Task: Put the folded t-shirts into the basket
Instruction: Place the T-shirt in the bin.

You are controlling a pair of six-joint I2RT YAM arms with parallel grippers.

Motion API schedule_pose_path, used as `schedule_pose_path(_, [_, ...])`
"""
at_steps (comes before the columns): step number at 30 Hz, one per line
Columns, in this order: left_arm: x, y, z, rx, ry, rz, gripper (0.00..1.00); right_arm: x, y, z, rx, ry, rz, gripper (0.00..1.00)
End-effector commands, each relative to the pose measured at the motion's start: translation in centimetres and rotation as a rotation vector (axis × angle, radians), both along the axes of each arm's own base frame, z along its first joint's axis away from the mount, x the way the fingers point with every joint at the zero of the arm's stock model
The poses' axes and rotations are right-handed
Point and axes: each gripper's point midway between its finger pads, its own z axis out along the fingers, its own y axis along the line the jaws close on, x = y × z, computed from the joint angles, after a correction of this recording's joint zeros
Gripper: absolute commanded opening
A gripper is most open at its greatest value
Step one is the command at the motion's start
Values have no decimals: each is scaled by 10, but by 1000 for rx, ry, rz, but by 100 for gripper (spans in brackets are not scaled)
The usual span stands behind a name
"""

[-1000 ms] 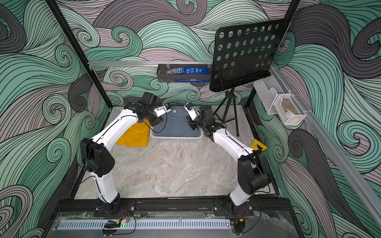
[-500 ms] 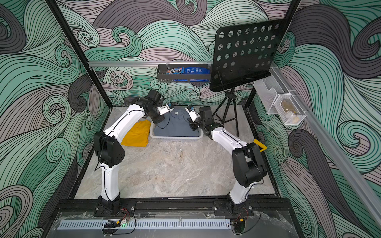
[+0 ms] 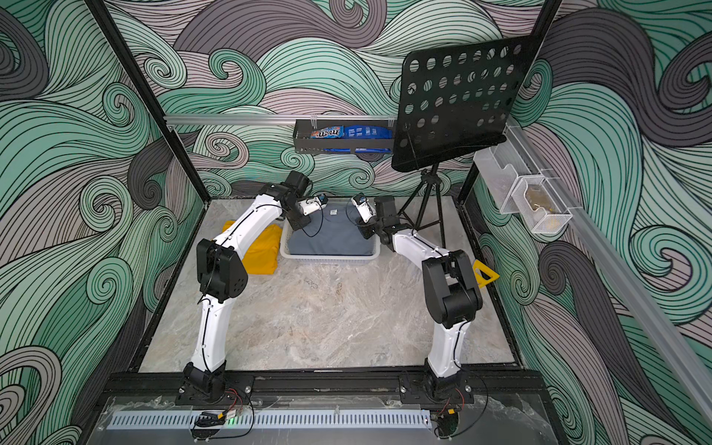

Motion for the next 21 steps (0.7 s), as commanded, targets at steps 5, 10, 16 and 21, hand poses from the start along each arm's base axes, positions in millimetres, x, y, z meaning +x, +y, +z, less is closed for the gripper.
schedule_pose_path(5, [43, 28, 5, 141, -184, 132, 46, 56, -32, -3, -144, -44, -183, 56])
schedule_pose_path(10, [36, 34, 22, 124, -201, 185, 58, 50, -27, 21, -119, -70, -151, 64])
schedule_pose_path(16, [-2, 11, 43, -99, -104, 169, 68, 7, 13, 40, -26, -51, 57, 65])
schedule_pose_path(21, [-25, -18, 26, -275, 6, 114, 66, -11, 33, 26, -5, -31, 104, 57])
